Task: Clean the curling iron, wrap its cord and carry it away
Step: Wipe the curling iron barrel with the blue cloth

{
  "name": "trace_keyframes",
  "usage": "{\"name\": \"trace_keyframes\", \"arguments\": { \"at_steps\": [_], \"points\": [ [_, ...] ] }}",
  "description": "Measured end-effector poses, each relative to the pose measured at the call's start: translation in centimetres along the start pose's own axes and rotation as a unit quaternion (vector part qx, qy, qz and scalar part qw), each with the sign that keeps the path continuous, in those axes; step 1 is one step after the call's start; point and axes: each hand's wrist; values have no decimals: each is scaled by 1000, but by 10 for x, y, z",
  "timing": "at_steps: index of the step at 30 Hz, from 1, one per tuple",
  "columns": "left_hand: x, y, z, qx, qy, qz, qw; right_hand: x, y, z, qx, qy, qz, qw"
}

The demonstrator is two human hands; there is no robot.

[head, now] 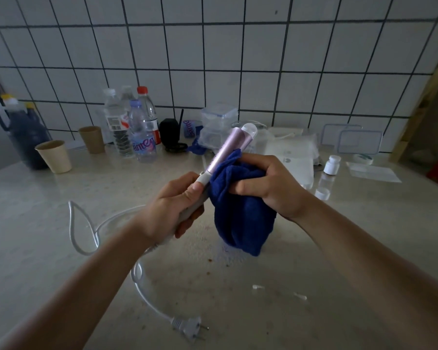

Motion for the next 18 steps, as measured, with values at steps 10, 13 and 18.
{"name": "trace_keyframes", "arguments": {
  "at_steps": [10,13,18],
  "points": [
    [-1,3,0,-21,26,-52,998,-13,4,-1,-40,127,24,991],
    [-6,2,1,-24,28,-73,997,-29,-1,-1,-49,189,53,979],
    [-20,-8,17,-18,95,-144,985,-49,-16,14,-35,254,129,958]
  ]
}}
Point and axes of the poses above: each hand's wrist, its own z-axis away from the middle knuckle, its own x-axis out of the palm, y = z × x, and after that the axes turned 9 degrees about -x, right-handed
